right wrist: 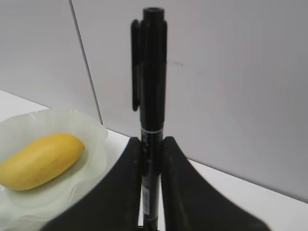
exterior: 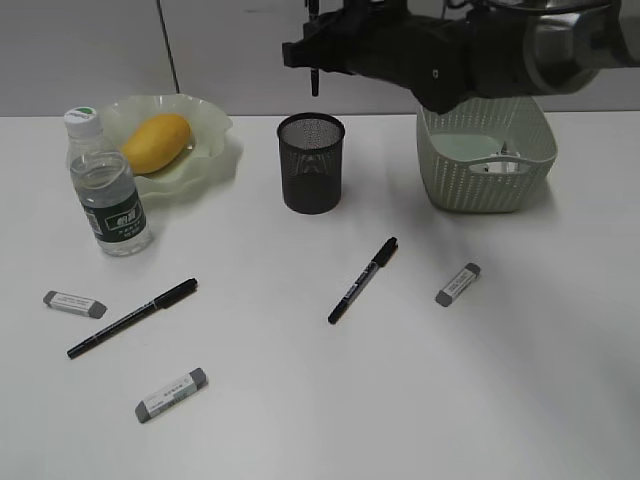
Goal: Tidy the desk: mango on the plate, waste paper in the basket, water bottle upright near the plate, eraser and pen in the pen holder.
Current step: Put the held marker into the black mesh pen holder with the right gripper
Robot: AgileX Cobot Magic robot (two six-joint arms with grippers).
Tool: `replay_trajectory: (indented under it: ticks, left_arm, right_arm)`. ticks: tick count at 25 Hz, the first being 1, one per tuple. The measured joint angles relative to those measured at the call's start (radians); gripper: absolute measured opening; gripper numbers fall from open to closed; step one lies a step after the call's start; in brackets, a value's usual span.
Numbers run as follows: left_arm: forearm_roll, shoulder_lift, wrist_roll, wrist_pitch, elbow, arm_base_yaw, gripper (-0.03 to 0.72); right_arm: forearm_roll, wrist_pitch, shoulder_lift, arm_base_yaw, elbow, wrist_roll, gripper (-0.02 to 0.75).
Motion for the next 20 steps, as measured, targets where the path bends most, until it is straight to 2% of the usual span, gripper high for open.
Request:
replay_trajectory:
  ticks: [6, 20]
  left_arm:
    - [0.007, 0.000, 0.000, 0.000, 0.000, 0.000, 0.571]
    - [0.018, 0.000, 0.000, 0.000, 0.000, 0.001, 0.571]
  right_arm:
    - [-0.068, -0.005, 0.059, 0.000, -0.005, 0.004, 0.093]
    - [-0.077, -0.007, 0.113, 0.001, -0.005, 0.000, 0.093]
